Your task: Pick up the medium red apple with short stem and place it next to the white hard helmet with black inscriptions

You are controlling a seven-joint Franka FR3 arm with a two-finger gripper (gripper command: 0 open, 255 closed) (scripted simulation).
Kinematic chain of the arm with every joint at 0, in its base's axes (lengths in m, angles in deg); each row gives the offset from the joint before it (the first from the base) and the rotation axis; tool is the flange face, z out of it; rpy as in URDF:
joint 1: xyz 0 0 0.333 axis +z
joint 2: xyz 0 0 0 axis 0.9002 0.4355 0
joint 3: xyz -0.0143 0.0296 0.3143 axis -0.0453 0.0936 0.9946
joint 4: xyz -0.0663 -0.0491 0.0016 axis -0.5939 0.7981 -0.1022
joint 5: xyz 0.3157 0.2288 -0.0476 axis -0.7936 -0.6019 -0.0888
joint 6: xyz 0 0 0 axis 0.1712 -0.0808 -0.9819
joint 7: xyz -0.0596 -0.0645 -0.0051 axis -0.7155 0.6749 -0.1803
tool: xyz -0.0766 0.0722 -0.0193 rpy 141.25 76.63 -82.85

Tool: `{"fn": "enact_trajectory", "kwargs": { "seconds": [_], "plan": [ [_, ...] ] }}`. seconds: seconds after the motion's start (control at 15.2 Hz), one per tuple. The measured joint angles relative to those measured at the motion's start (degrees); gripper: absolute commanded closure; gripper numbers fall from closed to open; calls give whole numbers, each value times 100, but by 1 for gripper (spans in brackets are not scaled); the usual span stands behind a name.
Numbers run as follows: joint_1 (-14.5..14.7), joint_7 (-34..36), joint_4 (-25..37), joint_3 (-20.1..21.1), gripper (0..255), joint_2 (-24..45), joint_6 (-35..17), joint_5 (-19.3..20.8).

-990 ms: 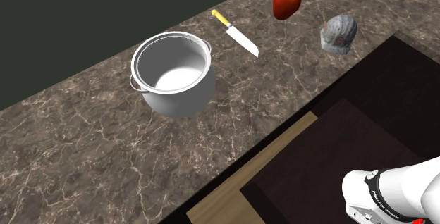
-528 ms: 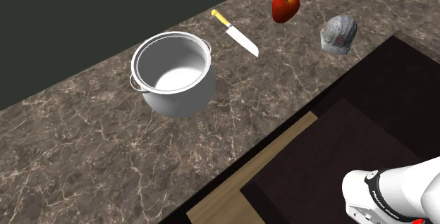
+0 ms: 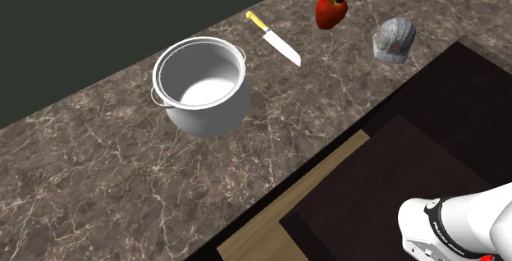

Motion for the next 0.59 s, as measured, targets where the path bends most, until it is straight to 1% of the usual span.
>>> {"fn": "enact_trajectory", "kwargs": {
  "seconds": [0.13, 0.26, 0.59],
  "plan": [
    [9, 4, 72, -9, 0, -106, 173, 19],
    [24, 24, 314, -14, 0, -186, 488, 36],
    [29, 27, 387, -16, 0, -229, 611, 45]
  ]
}}
